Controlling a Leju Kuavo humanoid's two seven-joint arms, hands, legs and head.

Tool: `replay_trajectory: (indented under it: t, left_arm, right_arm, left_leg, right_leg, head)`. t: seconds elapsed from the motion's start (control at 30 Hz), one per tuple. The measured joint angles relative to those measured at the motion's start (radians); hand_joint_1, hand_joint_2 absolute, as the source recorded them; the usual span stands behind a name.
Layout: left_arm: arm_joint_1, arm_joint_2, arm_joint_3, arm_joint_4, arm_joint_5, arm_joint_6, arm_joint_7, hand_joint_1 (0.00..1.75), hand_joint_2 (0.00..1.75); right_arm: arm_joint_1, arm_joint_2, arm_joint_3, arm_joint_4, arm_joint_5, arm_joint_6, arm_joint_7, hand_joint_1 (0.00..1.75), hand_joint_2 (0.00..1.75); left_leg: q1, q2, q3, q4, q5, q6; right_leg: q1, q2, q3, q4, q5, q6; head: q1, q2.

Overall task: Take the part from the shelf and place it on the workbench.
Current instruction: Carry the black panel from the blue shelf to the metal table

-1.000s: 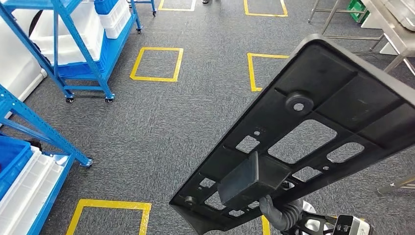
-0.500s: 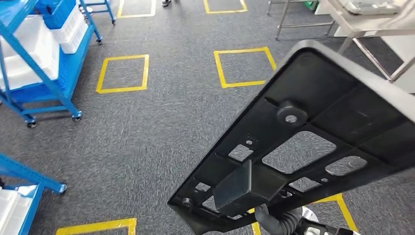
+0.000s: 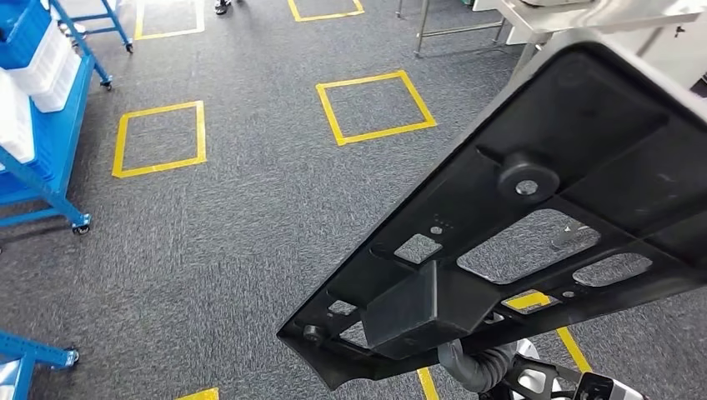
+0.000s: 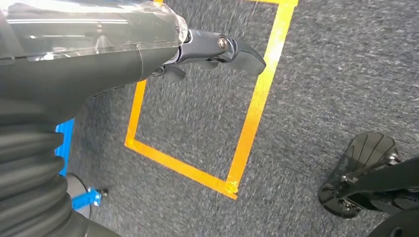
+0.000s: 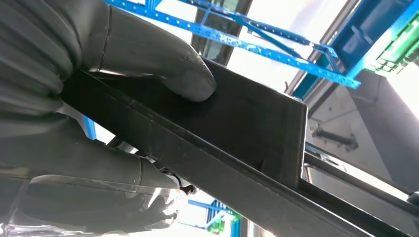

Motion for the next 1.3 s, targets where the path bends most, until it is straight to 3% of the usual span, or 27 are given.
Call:
replay_trajectory:
  t: [0.07, 0.13, 0.2, 0.27, 0.3, 0.33, 0.37, 0.43, 0.5, 0.57, 0.63, 0.7, 0.77, 0.83, 0.87, 0.9, 0.93, 1.0, 1.07, 1.13, 1.2, 1.27, 1.3]
  left_arm:
    - [-0.001, 0.0, -0.002, 0.0, 0.0, 0.0, 0.0, 0.0, 1.75]
    - [-0.004, 0.0, -0.006, 0.0, 0.0, 0.0, 0.0, 0.0, 1.75]
    - [-0.006, 0.001, -0.009, 0.0, 0.0, 0.0, -0.002, 0.0, 1.75]
    - [-0.004, 0.001, -0.014, 0.0, 0.0, 0.0, -0.003, 0.0, 1.75]
    - [-0.002, 0.001, -0.017, 0.0, 0.0, 0.0, -0.003, 0.0, 1.75]
    - [0.0, 0.001, -0.02, 0.0, 0.0, 0.0, -0.002, 0.0, 1.75]
    - [0.001, 0.001, -0.022, 0.0, 0.0, -0.001, -0.001, 0.0, 1.75]
    - [0.001, 0.001, -0.024, 0.0, 0.0, -0.001, -0.001, 0.0, 1.75]
    - [-0.001, 0.001, -0.025, 0.0, 0.0, -0.001, -0.002, 0.0, 1.75]
    - [-0.003, 0.001, -0.026, 0.0, 0.0, -0.005, -0.005, 0.0, 1.75]
    - [-0.007, 0.001, -0.026, 0.0, 0.0, -0.008, -0.011, 0.0, 1.75]
    - [-0.011, 0.001, -0.026, 0.0, 0.0, -0.009, -0.018, 0.0, 1.75]
    - [-0.011, 0.0, -0.026, 0.0, 0.0, -0.01, -0.02, 0.0, 1.75]
    - [-0.009, 0.0, -0.026, 0.0, 0.0, -0.01, -0.02, 0.0, 1.75]
    - [-0.009, 0.0, -0.026, 0.0, 0.0, -0.01, -0.02, 0.0, 1.75]
    - [-0.01, -0.001, -0.026, 0.0, 0.0, -0.01, -0.02, 0.0, 1.75]
    - [-0.011, -0.003, -0.026, 0.0, 0.0, -0.01, -0.02, 0.0, 1.75]
    - [-0.011, -0.005, -0.026, 0.0, 0.0, -0.01, -0.02, 0.0, 1.75]
    - [-0.011, -0.006, -0.026, 0.0, 0.0, -0.01, -0.021, 0.0, 1.75]
    - [-0.014, -0.006, -0.026, 0.0, 0.0, -0.011, -0.021, 0.0, 1.75]
    - [-0.017, -0.006, -0.026, 0.0, 0.0, -0.011, -0.021, 0.0, 1.75]
    - [-0.014, -0.006, -0.026, 0.0, 0.0, -0.009, -0.018, 0.0, 1.75]
    - [-0.012, -0.006, -0.026, 0.0, 0.0, -0.008, -0.017, 0.0, 1.75]
  right_arm:
    - [-0.001, 0.0, 0.0, 0.001, 0.001, 0.001, 0.0, 1.75, 1.75]
    - [-0.001, 0.0, 0.0, 0.001, 0.004, 0.002, 0.0, 1.75, 1.75]
    - [-0.002, 0.0, 0.0, 0.001, 0.006, 0.002, 0.0, 1.75, 1.75]
    - [-0.004, 0.0, 0.0, 0.002, 0.007, 0.003, 0.0, 1.75, 1.75]
    - [-0.004, 0.001, 0.0, 0.003, 0.007, 0.003, 0.0, 1.75, 1.75]
    - [-0.005, 0.001, 0.0, 0.004, 0.007, 0.004, 0.0, 1.75, 1.75]
    - [-0.005, 0.001, 0.0, 0.007, 0.008, 0.004, 0.0, 1.75, 1.75]
    - [-0.009, 0.001, 0.0, 0.011, 0.009, 0.006, 0.0, 1.75, 1.75]
    - [-0.016, 0.001, 0.0, 0.016, 0.011, 0.008, 0.0, 1.75, 1.75]
    - [-0.022, 0.001, 0.0, 0.021, 0.015, 0.009, 0.0, 1.75, 1.75]
    - [-0.025, 0.0, 0.0, 0.023, 0.019, 0.008, 0.0, 1.75, 1.75]
    - [-0.032, 0.0, 0.0, 0.023, 0.021, 0.004, 0.0, 1.75, 1.75]
    - [-0.044, 0.0, 0.001, 0.023, 0.02, 0.001, 0.002, 1.75, 1.75]
    - [-0.05, 0.0, 0.004, 0.023, 0.017, 0.0, 0.008, 1.75, 1.75]
    - [-0.05, 0.0, 0.005, 0.024, 0.015, 0.0, 0.013, 1.75, 1.75]
    - [-0.05, 0.0, 0.006, 0.024, 0.012, 0.002, 0.017, 1.75, 1.75]
    - [-0.05, 0.0, 0.007, 0.024, 0.006, 0.004, 0.02, 1.75, 1.75]
    - [-0.052, 0.0, 0.008, 0.025, -0.009, 0.014, 0.022, 1.75, 1.75]
    - [-0.055, -0.001, 0.01, 0.027, -0.02, 0.021, 0.022, 1.75, 1.75]
    - [-0.054, -0.005, 0.012, 0.032, -0.025, 0.022, 0.021, 1.75, 1.75]
    - [-0.053, -0.008, 0.014, 0.037, -0.027, 0.022, 0.019, 1.75, 1.75]
    - [-0.052, -0.01, 0.017, 0.041, -0.03, 0.023, 0.018, 1.75, 1.75]
    - [-0.052, -0.01, 0.02, 0.045, -0.032, 0.024, 0.017, 1.75, 1.75]
  left_leg:
    - [-0.004, 0.016, 0.005, 0.0, -0.005, -0.011]
    - [-0.002, 0.03, 0.011, 0.0, -0.011, -0.022]
    - [0.002, 0.004, -0.001, 0.04, -0.042, -0.031]
    - [0.006, -0.041, -0.055, 0.159, -0.104, -0.036]
    - [0.006, -0.052, -0.089, 0.227, -0.129, -0.037]
    - [0.006, -0.057, -0.116, 0.274, -0.139, -0.038]
    - [0.006, -0.059, -0.127, 0.286, -0.128, -0.037]
    - [0.007, -0.07, -0.097, 0.197, -0.057, -0.033]
    - [0.008, -0.111, -0.046, 0.069, 0.001, -0.028]
    - [0.007, -0.136, -0.025, 0.016, 0.011, -0.021]
    - [0.005, -0.12, -0.021, 0.007, 0.015, -0.009]
    - [0.007, -0.099, -0.019, -0.003, 0.023, 0.005]
    - [0.005, -0.074, -0.018, -0.008, 0.025, 0.014]
    - [0.003, -0.049, -0.018, -0.008, 0.023, 0.016]
    - [0.003, -0.036, -0.018, -0.008, 0.022, 0.016]
    - [0.003, -0.024, -0.017, -0.008, 0.02, 0.015]
    - [0.003, -0.013, -0.014, -0.007, 0.018, 0.013]
    - [0.0, 0.006, -0.008, -0.006, 0.013, 0.005]
    - [-0.004, 0.023, -0.004, -0.004, 0.007, -0.005]
    - [-0.004, 0.04, 0.0, -0.003, 0.002, -0.017]
    - [0.002, 0.011, -0.005, 0.021, -0.02, -0.028]
    - [0.006, -0.04, -0.048, 0.12, -0.077, -0.034]
    - [0.007, -0.053, -0.082, 0.192, -0.109, -0.036]
  right_leg:
    - [0.008, -0.009, 0.015, -0.037, 0.0, -0.011]
    - [0.007, 0.015, 0.016, -0.043, 0.004, -0.022]
    - [0.002, 0.034, 0.023, -0.053, 0.009, -0.035]
    - [0.002, 0.054, 0.026, -0.055, 0.011, -0.042]
    - [0.003, 0.066, 0.025, -0.055, 0.011, -0.044]
    - [0.004, 0.079, 0.026, -0.054, 0.011, -0.045]
    - [0.004, 0.092, 0.026, -0.053, 0.011, -0.045]
    - [0.004, 0.117, 0.028, -0.049, 0.009, -0.042]
    - [0.004, 0.14, 0.027, -0.042, 0.006, -0.036]
    - [0.002, 0.16, 0.021, -0.039, 0.006, -0.024]
    - [-0.001, 0.172, 0.015, -0.041, 0.01, -0.011]
    - [0.001, 0.13, -0.001, -0.011, -0.012, -0.003]
    - [0.001, 0.075, -0.051, 0.093, -0.071, 0.003]
    - [-0.004, 0.063, -0.108, 0.211, -0.116, 0.01]
    - [-0.006, 0.062, -0.118, 0.232, -0.115, 0.012]
    - [-0.008, 0.058, -0.108, 0.212, -0.095, 0.014]
    - [-0.009, 0.048, -0.078, 0.157, -0.062, 0.015]
    - [-0.004, 0.005, -0.006, 0.018, -0.01, 0.009]
    - [0.003, -0.017, 0.024, -0.044, 0.002, -0.002]
    - [0.006, 0.006, 0.022, -0.049, 0.003, -0.015]
    - [0.004, 0.027, 0.025, -0.055, 0.008, -0.026]
    - [0.001, 0.046, 0.028, -0.059, 0.01, -0.035]
    - [0.001, 0.058, 0.028, -0.059, 0.01, -0.037]
  head:
    - [0.0, 0.0]
    - [0.0, 0.0]
    - [0.0, 0.0]
    - [0.0, 0.0]
    - [0.0, 0.0]
    - [0.0, 0.0]
    - [0.0, 0.0]
    - [0.0, 0.0]
    - [0.0, 0.0]
    - [0.0, 0.0]
    - [0.0, 0.0]
    - [0.0, 0.0]
    - [0.0, 0.0]
    - [0.0, 0.0]
    - [0.0, 0.0]
    - [0.0, 0.0]
    - [0.0, 0.0]
    - [0.0, 0.0]
    - [0.0, 0.0]
    - [0.0, 0.0]
    - [0.0, 0.0]
    - [0.0, 0.0]
    - [0.0, 0.0]
